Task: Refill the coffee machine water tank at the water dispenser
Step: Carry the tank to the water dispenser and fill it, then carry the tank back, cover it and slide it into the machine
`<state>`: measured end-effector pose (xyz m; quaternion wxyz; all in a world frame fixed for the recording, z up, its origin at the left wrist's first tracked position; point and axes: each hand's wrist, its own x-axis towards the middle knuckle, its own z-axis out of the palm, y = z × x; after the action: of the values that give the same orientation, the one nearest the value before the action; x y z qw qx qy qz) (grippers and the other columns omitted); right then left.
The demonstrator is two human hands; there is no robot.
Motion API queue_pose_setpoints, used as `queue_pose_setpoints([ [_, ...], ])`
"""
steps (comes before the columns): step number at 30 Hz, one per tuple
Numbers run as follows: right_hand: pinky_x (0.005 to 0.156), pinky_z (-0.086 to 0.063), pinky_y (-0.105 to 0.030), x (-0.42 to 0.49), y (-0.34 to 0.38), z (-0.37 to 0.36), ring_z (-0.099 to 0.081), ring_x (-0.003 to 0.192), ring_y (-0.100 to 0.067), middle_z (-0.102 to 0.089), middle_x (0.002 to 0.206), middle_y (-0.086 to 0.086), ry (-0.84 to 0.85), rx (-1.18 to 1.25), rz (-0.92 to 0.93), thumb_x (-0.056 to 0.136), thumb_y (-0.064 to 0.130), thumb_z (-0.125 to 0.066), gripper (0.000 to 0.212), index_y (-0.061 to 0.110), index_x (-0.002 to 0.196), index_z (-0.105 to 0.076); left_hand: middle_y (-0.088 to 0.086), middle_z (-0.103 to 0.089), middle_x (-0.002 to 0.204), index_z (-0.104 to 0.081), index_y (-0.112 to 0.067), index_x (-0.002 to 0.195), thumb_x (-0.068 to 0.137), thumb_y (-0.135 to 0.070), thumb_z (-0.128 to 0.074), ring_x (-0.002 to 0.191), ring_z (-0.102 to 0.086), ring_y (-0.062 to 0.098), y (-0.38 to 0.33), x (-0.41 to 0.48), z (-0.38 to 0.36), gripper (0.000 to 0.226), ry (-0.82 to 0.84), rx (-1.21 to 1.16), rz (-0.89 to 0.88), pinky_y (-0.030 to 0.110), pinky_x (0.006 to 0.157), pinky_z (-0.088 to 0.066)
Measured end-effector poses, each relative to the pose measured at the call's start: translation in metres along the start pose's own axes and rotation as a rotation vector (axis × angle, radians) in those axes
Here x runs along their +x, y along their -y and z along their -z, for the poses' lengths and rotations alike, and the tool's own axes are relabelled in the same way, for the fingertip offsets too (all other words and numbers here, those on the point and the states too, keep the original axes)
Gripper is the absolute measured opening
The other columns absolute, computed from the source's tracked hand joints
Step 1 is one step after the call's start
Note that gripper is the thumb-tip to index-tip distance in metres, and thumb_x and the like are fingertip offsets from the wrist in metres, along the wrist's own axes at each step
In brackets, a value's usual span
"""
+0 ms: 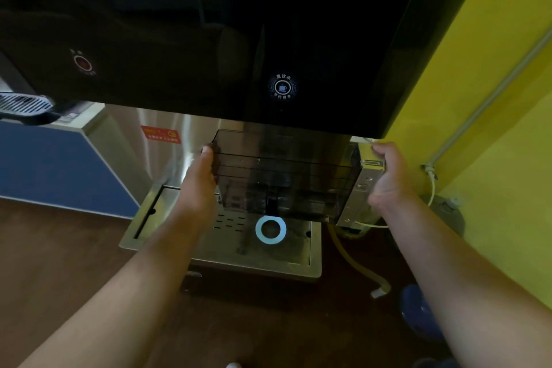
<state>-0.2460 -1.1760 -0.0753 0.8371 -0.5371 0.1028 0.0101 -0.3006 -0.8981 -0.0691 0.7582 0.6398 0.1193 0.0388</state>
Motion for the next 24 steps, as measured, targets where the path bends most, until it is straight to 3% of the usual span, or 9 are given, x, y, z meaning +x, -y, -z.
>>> queue_pose_setpoints([
  [5, 0.073, -0.051, -0.038, -0.003, -0.006, 0.0, -0.063, 0.074, -0.023, -0.063, 0.076, -0.003, 0.04, -0.045, -0.031, 0.081, 0.04, -0.053, 0.023, 0.019, 0.077, -0.062, -0.031, -0.069, 0.066, -0.056, -0.037, 0.097, 0.106, -0.041, -0.024, 0.061, -0.062, -0.019, 0.008, -0.008, 0.01, 0.033, 0.027, -0.032, 0.018, 0.026, 0.068, -0.036],
  [10, 0.076, -0.047, -0.039, -0.016, -0.02, -0.008, -0.06, 0.073, -0.024, -0.06, 0.075, -0.004, 0.074, -0.08, -0.101, 0.081, 0.041, -0.054, 0.024, 0.019, 0.072, -0.06, -0.021, -0.076, 0.084, -0.062, -0.031, 0.103, 0.107, -0.034, -0.029, 0.081, -0.07, -0.007, 0.026, -0.029, 0.032, 0.033, -0.062, -0.082, -0.008, 0.026, 0.081, -0.045],
  [12, 0.078, -0.048, -0.041, -0.023, -0.027, -0.014, -0.06, 0.076, -0.025, -0.061, 0.074, -0.003, 0.096, -0.109, -0.116, 0.085, 0.04, -0.053, 0.026, 0.019, 0.071, -0.059, -0.019, -0.075, 0.083, -0.061, -0.031, 0.1, 0.107, -0.03, -0.028, 0.078, -0.069, -0.007, 0.034, -0.04, 0.044, 0.034, -0.09, -0.096, -0.022, 0.02, 0.076, -0.047],
  [14, 0.08, -0.049, -0.042, -0.03, -0.035, -0.022, -0.061, 0.077, -0.025, -0.063, 0.075, -0.003, 0.128, -0.126, -0.138, 0.088, 0.039, -0.051, 0.028, 0.019, 0.069, -0.058, -0.016, -0.073, 0.084, -0.061, -0.03, 0.098, 0.106, -0.03, -0.029, 0.077, -0.067, -0.005, 0.042, -0.052, 0.057, 0.033, -0.129, -0.119, -0.027, 0.023, 0.079, -0.045],
  [17, 0.074, -0.048, -0.038, -0.041, -0.048, -0.04, -0.065, 0.068, -0.02, -0.065, 0.069, -0.001, 0.194, -0.129, -0.16, 0.093, 0.034, -0.045, 0.034, 0.019, 0.066, -0.058, -0.016, -0.076, 0.093, -0.064, -0.028, 0.104, 0.107, -0.029, -0.029, 0.089, -0.069, -0.003, 0.05, -0.067, 0.078, 0.035, -0.223, -0.137, -0.034, 0.027, 0.087, -0.044],
  [19, 0.071, -0.049, -0.036, -0.047, -0.059, -0.05, -0.066, 0.065, -0.018, -0.066, 0.064, 0.001, 0.199, -0.144, -0.169, 0.094, 0.031, -0.045, 0.034, 0.019, 0.065, -0.058, -0.016, -0.077, 0.092, -0.064, -0.027, 0.106, 0.107, -0.026, -0.027, 0.089, -0.071, -0.002, 0.053, -0.077, 0.091, 0.036, -0.278, -0.153, -0.035, 0.021, 0.081, -0.051],
  [21, 0.079, -0.051, -0.042, -0.054, -0.069, -0.063, -0.066, 0.077, -0.026, -0.067, 0.072, -0.003, 0.236, -0.206, -0.187, 0.091, 0.038, -0.049, 0.031, 0.019, 0.069, -0.06, -0.016, -0.077, 0.089, -0.063, -0.025, 0.106, 0.107, -0.023, -0.027, 0.086, -0.071, -0.003, 0.051, -0.091, 0.105, 0.036, -0.362, -0.179, -0.029, 0.014, 0.073, -0.054],
  [24, 0.085, -0.048, -0.05, -0.064, -0.087, -0.088, -0.062, 0.09, -0.035, -0.064, 0.088, -0.013, 0.299, -0.255, -0.211, 0.081, 0.048, -0.055, 0.033, 0.016, 0.081, -0.063, -0.014, -0.077, 0.088, -0.072, -0.026, 0.094, 0.107, -0.024, -0.029, 0.087, -0.07, -0.001, 0.053, -0.11, 0.134, 0.045, -0.473, -0.196, -0.045, 0.022, 0.08, -0.05],
])
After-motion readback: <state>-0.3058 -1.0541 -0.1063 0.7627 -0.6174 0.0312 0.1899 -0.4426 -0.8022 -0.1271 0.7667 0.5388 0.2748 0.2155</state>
